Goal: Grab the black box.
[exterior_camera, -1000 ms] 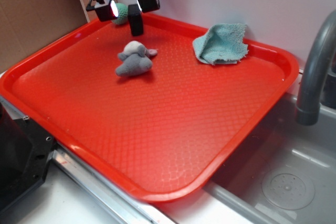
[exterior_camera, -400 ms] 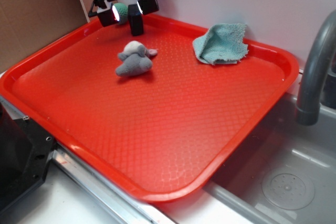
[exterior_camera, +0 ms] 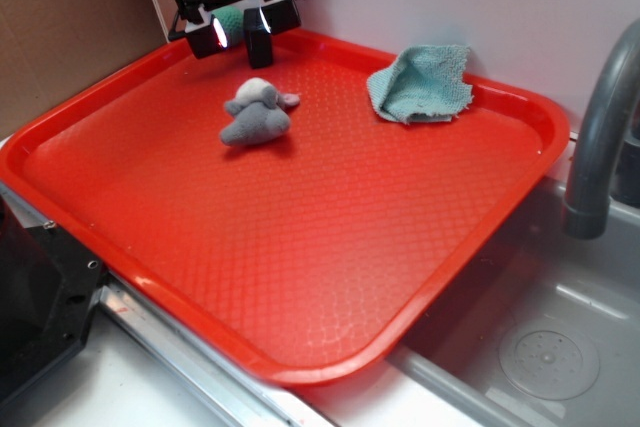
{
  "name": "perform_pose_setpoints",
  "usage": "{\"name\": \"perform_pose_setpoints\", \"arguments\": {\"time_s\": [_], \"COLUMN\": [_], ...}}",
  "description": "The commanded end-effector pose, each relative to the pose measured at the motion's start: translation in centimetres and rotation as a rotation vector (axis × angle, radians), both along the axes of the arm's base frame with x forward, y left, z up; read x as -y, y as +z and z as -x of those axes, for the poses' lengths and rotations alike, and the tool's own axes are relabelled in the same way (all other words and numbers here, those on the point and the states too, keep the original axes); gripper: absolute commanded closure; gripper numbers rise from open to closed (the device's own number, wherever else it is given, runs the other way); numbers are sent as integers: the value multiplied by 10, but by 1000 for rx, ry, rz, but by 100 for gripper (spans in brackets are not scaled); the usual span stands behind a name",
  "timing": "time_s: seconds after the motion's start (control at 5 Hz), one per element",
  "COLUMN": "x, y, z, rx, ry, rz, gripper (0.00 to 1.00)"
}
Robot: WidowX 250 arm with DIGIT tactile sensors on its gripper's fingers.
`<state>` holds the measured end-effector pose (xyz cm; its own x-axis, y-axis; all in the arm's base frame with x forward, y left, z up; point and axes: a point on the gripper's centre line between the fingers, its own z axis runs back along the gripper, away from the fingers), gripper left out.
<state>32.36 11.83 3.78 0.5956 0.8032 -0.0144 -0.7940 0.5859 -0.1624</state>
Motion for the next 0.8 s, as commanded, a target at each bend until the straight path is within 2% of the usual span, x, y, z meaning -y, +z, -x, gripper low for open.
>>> {"name": "perform_pose_setpoints", "arguments": {"time_s": [0.0,0.6], "x": [-20,-25], "y": [9,-13], "z": [-14,-19], "rx": [36,0], "ry": [37,30], "rz": [-77,-90], "gripper": [0,0]}}
